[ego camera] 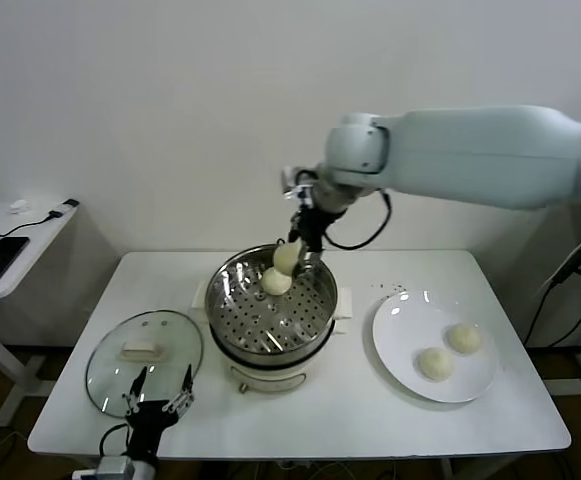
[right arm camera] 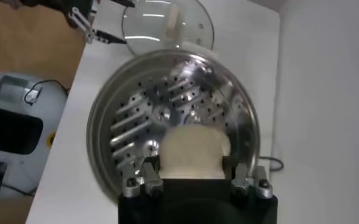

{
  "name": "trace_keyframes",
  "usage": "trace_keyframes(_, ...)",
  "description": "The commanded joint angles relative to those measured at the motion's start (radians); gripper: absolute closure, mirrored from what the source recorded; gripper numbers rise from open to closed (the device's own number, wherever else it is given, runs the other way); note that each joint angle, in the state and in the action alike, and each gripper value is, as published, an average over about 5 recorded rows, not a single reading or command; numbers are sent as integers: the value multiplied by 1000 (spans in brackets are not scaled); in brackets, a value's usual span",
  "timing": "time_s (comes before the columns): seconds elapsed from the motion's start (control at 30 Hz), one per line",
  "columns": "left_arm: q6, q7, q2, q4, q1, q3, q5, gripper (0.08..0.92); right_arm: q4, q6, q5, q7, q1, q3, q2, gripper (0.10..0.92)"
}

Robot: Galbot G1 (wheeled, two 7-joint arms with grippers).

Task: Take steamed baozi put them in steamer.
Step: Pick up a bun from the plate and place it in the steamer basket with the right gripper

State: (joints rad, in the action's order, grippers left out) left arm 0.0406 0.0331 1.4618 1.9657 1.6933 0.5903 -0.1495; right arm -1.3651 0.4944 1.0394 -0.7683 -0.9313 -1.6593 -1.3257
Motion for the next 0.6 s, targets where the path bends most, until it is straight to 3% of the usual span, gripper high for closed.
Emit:
trace_keyframes(0.03,4,0,-4,-5,-1,0,-1,177,95,79,45,99,145,21,-217,364)
trace_keyframes(0.6,8,0,-12,-11,3,6,-1,177,339,66,-121,120,390,89,-281,364)
